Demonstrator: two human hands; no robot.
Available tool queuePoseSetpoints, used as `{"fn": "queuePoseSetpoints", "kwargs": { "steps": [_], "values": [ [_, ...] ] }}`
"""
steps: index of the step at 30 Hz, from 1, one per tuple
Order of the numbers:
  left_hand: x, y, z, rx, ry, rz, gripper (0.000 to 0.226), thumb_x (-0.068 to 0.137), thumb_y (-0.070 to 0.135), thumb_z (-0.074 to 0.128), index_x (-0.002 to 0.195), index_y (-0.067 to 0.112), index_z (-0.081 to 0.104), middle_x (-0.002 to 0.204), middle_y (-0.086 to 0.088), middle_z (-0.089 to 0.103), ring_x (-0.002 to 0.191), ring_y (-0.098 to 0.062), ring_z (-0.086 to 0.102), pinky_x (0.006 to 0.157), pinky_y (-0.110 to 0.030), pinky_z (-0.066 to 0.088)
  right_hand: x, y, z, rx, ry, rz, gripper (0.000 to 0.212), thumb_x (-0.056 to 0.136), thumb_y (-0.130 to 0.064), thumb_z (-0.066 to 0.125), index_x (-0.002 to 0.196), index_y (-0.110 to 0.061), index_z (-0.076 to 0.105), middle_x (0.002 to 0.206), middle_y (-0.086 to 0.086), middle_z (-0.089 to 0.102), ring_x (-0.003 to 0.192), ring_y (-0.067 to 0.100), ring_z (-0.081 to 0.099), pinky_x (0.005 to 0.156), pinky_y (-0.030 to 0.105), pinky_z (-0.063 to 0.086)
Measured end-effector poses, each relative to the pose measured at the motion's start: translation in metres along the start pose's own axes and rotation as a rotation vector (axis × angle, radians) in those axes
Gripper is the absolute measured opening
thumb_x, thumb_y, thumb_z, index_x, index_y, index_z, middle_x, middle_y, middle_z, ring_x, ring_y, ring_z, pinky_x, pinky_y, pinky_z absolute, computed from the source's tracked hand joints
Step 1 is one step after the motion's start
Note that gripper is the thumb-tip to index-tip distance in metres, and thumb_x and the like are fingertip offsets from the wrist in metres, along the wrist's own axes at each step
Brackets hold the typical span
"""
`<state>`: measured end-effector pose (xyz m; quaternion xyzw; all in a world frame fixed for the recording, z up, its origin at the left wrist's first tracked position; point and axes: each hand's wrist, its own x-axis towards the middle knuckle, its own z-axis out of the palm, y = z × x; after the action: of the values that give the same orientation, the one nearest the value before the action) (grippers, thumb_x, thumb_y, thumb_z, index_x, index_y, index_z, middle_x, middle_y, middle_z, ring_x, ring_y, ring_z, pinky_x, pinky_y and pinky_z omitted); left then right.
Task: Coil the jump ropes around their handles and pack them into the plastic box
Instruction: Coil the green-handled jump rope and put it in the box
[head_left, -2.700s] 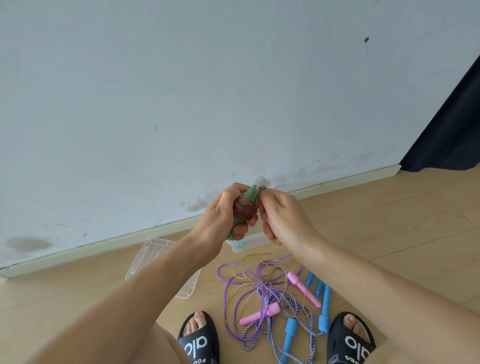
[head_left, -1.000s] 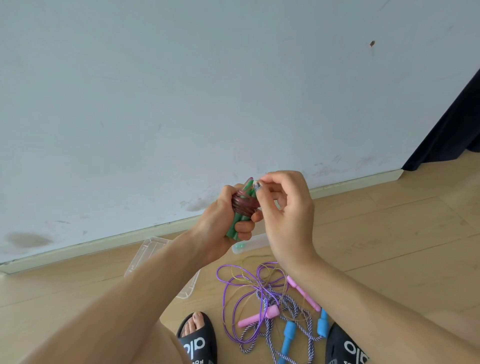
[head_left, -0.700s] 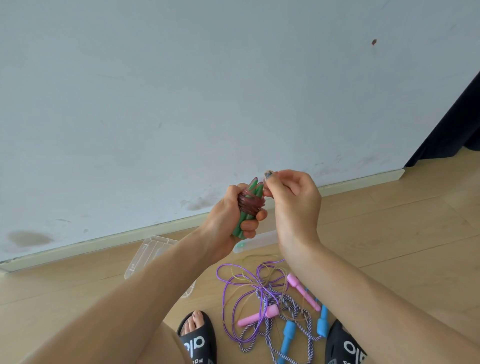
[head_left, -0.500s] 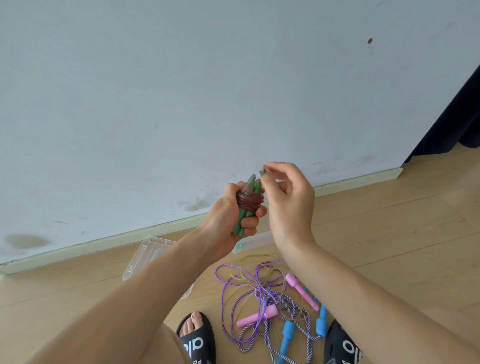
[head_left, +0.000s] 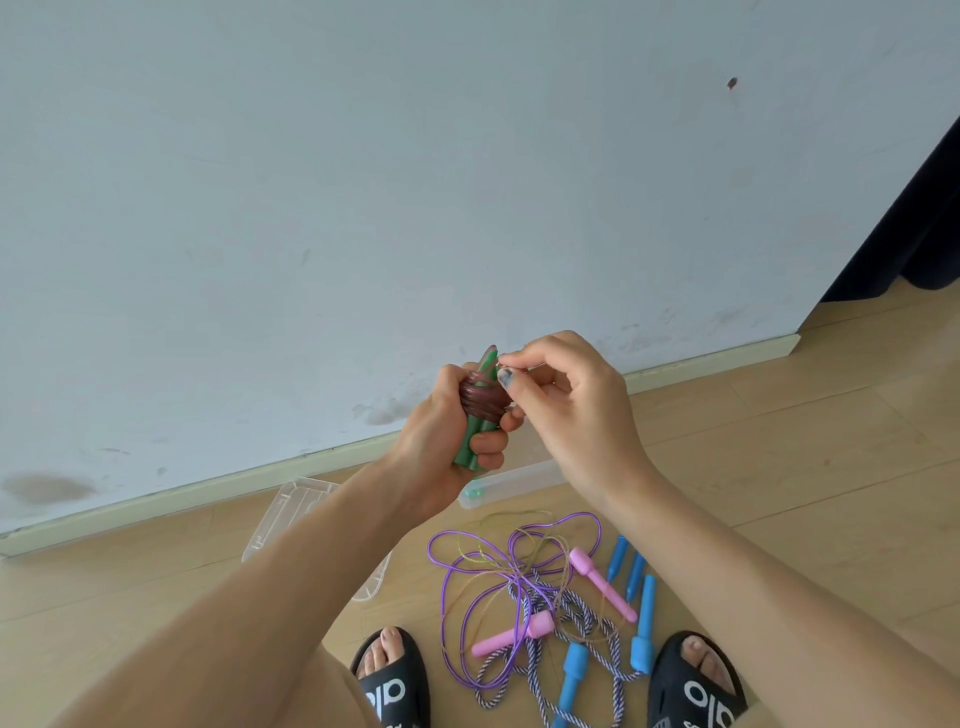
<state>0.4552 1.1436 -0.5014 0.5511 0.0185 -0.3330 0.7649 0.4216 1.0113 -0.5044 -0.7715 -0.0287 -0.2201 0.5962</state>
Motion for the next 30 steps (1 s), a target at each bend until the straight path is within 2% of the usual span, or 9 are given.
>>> {"fn": "queuePoseSetpoints", "kwargs": {
  "steps": [5,10,16,20,25,27,30],
  "values": [
    [-0.003,0.001,0.0,0.043,0.002,0.024,0.037,0.097,0.032,0.029,0.076,0.016,0.054,0.066,-0.004,0.047,0.054,-0.015,0.019,0.048,-0.025,0.022,0.0,0.0,-0.003,-0.066,-0.036,-0.092,0.013,0.089,0.002,0.063,0.094,-0.007,0.072,0.093,0.002,0.062,0.07,0.016,0.068,0.067,0.026,0.055],
    [-0.004,0.001,0.001,0.078,-0.008,0.038,0.038,0.098,0.033,0.03,0.074,0.018,0.055,0.067,-0.005,0.046,0.055,-0.016,0.019,0.047,-0.025,0.024,0.002,0.001,-0.004,-0.134,0.028,-0.118,0.005,0.085,-0.003,0.068,0.087,-0.008,0.069,0.084,0.001,0.065,0.067,0.016,0.069,0.065,0.035,0.057],
    [-0.004,0.0,-0.001,0.192,0.021,0.096,0.03,0.097,0.031,0.028,0.082,0.018,0.051,0.071,-0.009,0.045,0.056,-0.02,0.02,0.058,-0.036,0.015,0.001,0.003,-0.007,-0.124,0.013,-0.087,0.007,0.085,-0.001,0.068,0.085,-0.008,0.069,0.084,-0.001,0.065,0.072,0.016,0.068,0.064,0.041,0.059],
    [-0.004,0.0,-0.004,0.206,0.027,0.113,0.033,0.097,0.031,0.027,0.084,0.015,0.053,0.071,-0.01,0.044,0.055,-0.02,0.02,0.06,-0.038,0.013,-0.001,0.0,-0.01,-0.074,-0.049,-0.066,0.013,0.087,0.004,0.064,0.09,-0.007,0.07,0.089,-0.002,0.065,0.077,0.017,0.07,0.069,0.034,0.06],
    [-0.006,0.002,-0.003,0.204,0.035,0.118,0.034,0.097,0.029,0.026,0.079,0.017,0.053,0.068,-0.01,0.045,0.053,-0.019,0.021,0.057,-0.036,0.015,0.0,0.0,-0.011,-0.12,-0.023,-0.024,0.011,0.087,-0.002,0.068,0.092,-0.011,0.066,0.085,-0.005,0.069,0.071,0.013,0.068,0.065,0.024,0.055],
    [-0.006,0.002,-0.002,0.21,0.045,0.126,0.031,0.097,0.028,0.027,0.083,0.015,0.051,0.068,-0.011,0.045,0.053,-0.02,0.021,0.057,-0.036,0.015,-0.001,-0.001,-0.01,-0.187,0.011,-0.074,0.012,0.085,-0.003,0.069,0.092,-0.012,0.067,0.086,-0.007,0.069,0.072,0.01,0.066,0.065,0.017,0.051],
    [-0.006,0.003,-0.004,0.242,0.051,0.138,0.028,0.096,0.029,0.027,0.089,0.013,0.05,0.071,-0.014,0.045,0.053,-0.02,0.021,0.057,-0.036,0.016,-0.003,-0.002,-0.009,-0.229,0.02,-0.147,0.011,0.084,-0.002,0.069,0.092,-0.011,0.07,0.087,-0.005,0.069,0.072,0.009,0.065,0.067,0.016,0.051]
  ]
}}
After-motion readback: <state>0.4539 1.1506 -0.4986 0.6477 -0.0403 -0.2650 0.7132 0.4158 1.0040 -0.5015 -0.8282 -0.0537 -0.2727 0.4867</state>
